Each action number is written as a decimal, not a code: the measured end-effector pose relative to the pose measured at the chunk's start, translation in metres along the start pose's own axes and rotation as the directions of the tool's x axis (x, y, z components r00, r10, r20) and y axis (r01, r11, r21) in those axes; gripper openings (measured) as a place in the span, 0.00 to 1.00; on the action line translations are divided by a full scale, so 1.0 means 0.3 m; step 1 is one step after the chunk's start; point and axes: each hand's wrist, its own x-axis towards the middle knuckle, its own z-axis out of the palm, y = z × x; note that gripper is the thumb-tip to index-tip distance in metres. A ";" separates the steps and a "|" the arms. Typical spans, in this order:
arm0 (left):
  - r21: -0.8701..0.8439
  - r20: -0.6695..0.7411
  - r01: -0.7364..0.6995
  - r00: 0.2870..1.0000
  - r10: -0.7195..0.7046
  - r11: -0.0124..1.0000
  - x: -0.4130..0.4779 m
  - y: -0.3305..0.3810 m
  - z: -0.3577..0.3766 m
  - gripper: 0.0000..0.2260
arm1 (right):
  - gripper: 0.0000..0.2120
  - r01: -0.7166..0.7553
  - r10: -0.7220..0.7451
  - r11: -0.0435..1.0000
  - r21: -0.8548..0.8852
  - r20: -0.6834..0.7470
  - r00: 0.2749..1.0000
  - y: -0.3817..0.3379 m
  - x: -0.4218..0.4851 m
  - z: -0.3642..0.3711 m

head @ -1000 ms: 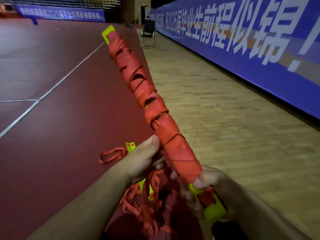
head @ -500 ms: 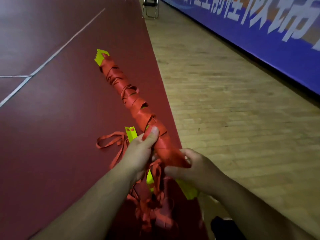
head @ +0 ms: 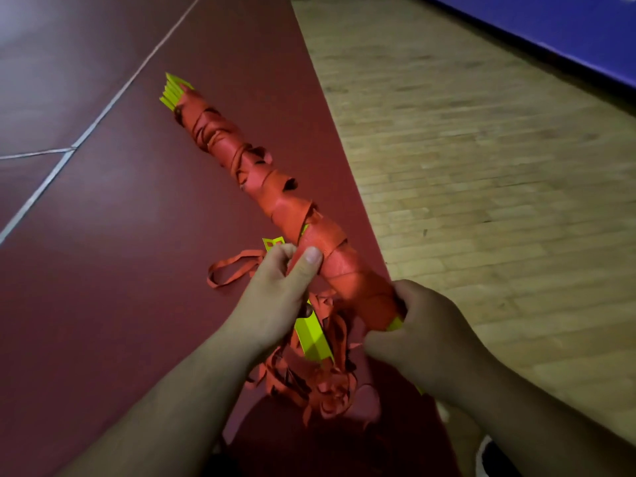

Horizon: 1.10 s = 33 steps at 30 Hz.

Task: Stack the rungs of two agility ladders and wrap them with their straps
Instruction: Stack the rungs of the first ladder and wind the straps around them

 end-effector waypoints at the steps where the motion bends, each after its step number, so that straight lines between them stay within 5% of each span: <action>1: 0.078 0.012 -0.029 1.000 0.028 0.997 -0.004 -0.002 -0.006 0.25 | 0.22 -0.001 0.001 1.000 -0.006 -0.012 1.000 0.004 -0.004 -0.002; 5: 0.160 0.068 -0.127 0.991 0.117 0.979 -0.016 -0.005 -0.013 0.16 | 0.19 -0.047 0.046 0.999 -0.024 -0.035 0.998 0.009 -0.006 0.004; 9: 0.002 0.109 -0.017 0.994 0.017 1.000 -0.021 -0.016 -0.007 0.17 | 0.18 -0.094 0.096 0.992 0.082 -0.016 0.995 0.007 -0.016 0.010; 16: -0.132 0.068 -0.021 0.997 0.030 0.991 -0.026 0.012 0.036 0.20 | 0.07 -0.132 0.011 0.889 0.438 0.268 0.963 -0.008 -0.023 0.006; 20: -0.309 0.187 0.017 0.981 0.044 0.951 -0.019 0.033 0.022 0.36 | 0.11 -0.278 -0.080 0.746 0.606 0.495 0.865 -0.007 -0.024 0.008; 22: -0.438 0.310 0.066 0.947 0.081 0.897 -0.025 0.049 0.009 0.34 | 0.19 -0.357 -0.157 0.687 0.633 0.609 0.777 -0.006 -0.024 0.005; 25: -0.428 0.274 0.047 0.958 0.080 0.903 -0.028 0.053 0.011 0.36 | 0.18 -0.435 -0.197 0.652 0.621 0.692 0.694 -0.004 -0.014 -0.008; 28: -0.307 0.096 0.002 0.995 0.029 0.952 -0.019 0.049 0.019 0.33 | 0.13 -0.382 -0.076 0.737 0.557 0.630 0.773 -0.012 -0.002 -0.009; 33: -0.215 -0.109 0.022 0.993 -0.047 0.976 0.000 0.004 0.005 0.16 | 0.17 -0.021 -0.020 0.983 0.183 0.221 0.975 0.004 0.015 0.042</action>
